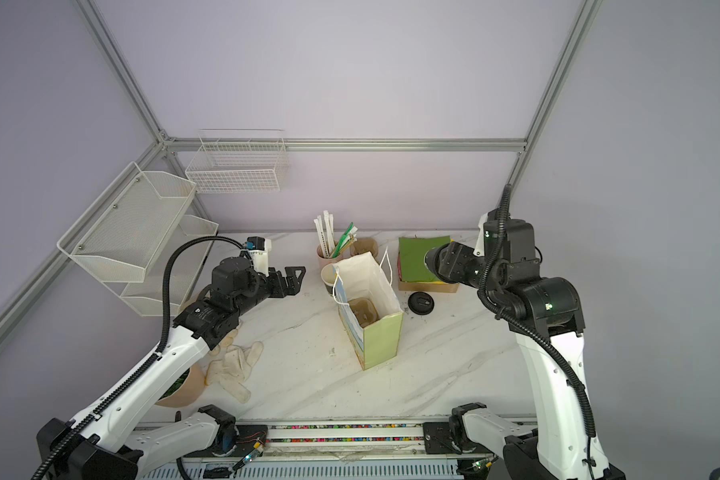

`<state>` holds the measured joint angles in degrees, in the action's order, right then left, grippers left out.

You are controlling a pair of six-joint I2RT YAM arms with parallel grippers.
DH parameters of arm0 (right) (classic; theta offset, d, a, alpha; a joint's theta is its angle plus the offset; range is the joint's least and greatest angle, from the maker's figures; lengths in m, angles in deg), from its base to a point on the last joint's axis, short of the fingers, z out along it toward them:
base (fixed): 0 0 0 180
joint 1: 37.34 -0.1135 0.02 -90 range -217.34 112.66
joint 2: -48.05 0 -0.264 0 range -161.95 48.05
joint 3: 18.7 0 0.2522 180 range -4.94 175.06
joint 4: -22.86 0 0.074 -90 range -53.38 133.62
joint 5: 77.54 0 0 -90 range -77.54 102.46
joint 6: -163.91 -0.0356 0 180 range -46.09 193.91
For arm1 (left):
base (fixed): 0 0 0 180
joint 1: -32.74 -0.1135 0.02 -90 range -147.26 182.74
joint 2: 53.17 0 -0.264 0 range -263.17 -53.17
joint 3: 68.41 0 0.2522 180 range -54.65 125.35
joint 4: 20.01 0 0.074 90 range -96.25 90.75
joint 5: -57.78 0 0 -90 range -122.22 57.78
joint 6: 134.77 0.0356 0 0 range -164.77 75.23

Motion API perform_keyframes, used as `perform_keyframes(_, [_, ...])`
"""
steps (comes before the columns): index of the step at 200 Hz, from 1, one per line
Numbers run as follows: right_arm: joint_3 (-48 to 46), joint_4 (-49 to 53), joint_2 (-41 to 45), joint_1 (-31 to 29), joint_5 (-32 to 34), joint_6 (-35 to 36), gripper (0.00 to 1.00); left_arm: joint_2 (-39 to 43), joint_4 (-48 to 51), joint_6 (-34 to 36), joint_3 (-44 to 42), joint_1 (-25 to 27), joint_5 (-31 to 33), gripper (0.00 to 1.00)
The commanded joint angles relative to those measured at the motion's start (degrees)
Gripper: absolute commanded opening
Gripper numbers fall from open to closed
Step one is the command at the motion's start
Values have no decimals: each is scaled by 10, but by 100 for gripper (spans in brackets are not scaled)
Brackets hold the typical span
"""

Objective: Pack the takeout coffee
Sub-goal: 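Raise the held coffee cup high and swing it toward the paper bag, then carry the coffee cup over the paper bag opening with the right gripper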

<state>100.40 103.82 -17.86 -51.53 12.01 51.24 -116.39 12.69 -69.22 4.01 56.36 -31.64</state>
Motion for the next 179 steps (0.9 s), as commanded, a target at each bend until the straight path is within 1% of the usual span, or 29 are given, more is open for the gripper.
perform_keyframes(1, [29,-19,-1,-10,-26,16,72,2,-6,5,13,-5,-2,100])
perform_keyframes(44, [79,-29,-15,-32,-48,24,72,0,-5,6,14,-5,2,100])
perform_keyframes(78, [96,-35,-30,-47,-61,31,72,-3,-4,8,14,-6,6,100])
perform_keyframes(131, [114,-27,-70,-96,-48,38,72,-8,-1,13,16,-9,14,100])
perform_keyframes(179, [162,-6,-115,-156,-26,39,72,-16,2,16,19,-13,19,100])
